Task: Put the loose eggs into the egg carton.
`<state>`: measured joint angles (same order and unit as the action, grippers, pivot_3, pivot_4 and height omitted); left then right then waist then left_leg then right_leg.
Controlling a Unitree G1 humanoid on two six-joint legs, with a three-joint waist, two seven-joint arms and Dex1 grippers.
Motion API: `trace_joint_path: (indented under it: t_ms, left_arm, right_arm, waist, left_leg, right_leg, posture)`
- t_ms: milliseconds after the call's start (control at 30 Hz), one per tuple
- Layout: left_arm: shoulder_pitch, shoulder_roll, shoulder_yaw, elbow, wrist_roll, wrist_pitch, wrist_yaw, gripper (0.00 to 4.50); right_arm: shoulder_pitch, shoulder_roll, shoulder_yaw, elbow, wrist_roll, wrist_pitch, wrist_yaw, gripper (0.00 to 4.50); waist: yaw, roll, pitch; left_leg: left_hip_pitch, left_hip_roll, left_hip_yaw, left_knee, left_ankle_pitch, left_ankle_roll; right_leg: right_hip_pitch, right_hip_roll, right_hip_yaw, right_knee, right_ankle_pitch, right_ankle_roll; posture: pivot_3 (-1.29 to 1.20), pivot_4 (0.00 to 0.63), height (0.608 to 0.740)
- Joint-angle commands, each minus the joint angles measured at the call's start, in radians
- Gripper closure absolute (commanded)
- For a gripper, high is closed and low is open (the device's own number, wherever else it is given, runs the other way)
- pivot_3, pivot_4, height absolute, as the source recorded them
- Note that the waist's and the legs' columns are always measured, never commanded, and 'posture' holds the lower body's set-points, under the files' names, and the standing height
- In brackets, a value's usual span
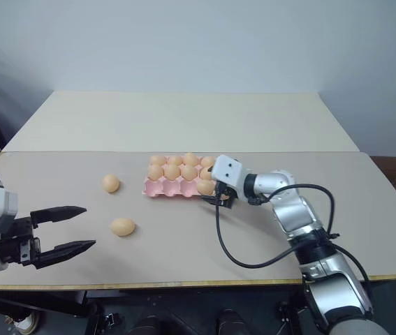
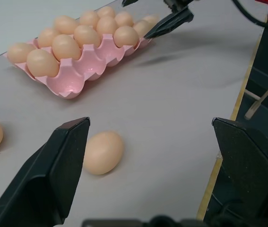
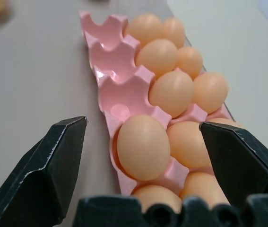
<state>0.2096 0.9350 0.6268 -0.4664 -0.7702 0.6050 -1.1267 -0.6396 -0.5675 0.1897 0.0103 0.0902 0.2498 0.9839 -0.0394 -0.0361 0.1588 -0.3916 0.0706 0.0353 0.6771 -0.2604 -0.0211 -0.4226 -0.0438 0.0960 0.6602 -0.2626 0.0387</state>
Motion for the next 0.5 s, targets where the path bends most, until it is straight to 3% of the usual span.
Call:
trace_joint_path:
  t_ms: [33, 300, 500]
  left_arm:
    - [0.011, 0.008, 0.075, 0.018, -0.008, -0.019, -0.015, 0.0]
    - [0.088, 0.009, 0.164, 0.062, 0.007, -0.025, -0.065, 0.0]
    - [0.121, -0.009, 0.187, 0.051, -0.004, -0.022, -0.066, 0.0]
  right_arm:
    - [0.082, -0.093, -0.142, -0.136, 0.14, 0.022, 0.085, 0.04]
    - [0.421, -0.36, -0.468, -0.311, 0.386, 0.092, 0.268, 0.04]
    - [0.641, -0.41, -0.633, -0.386, 0.42, 0.139, 0.25, 0.04]
  waist:
    - [0.003, 0.0, 0.0]
    - [0.0, 0.0, 0.0]
    - [-0.005, -0.001, 0.0]
  left_leg:
    - [0.0, 0.0, 0.0, 0.0, 0.0, 0.0]
    - [0.002, 0.0, 0.0, 0.0, 0.0, 0.0]
    - [0.003, 0.0, 0.0, 0.0, 0.0, 0.0]
  right_leg:
    - [0.0, 0.0, 0.0, 0.0, 0.0, 0.0]
    - [0.002, 0.0, 0.0, -0.002, 0.0, 0.0]
    - [0.003, 0.0, 0.001, -0.001, 0.0, 0.0]
  posture:
    - [0.0, 0.15, 0.74]
    - [0.0, 0.15, 0.74]
    - [0.0, 0.15, 0.74]
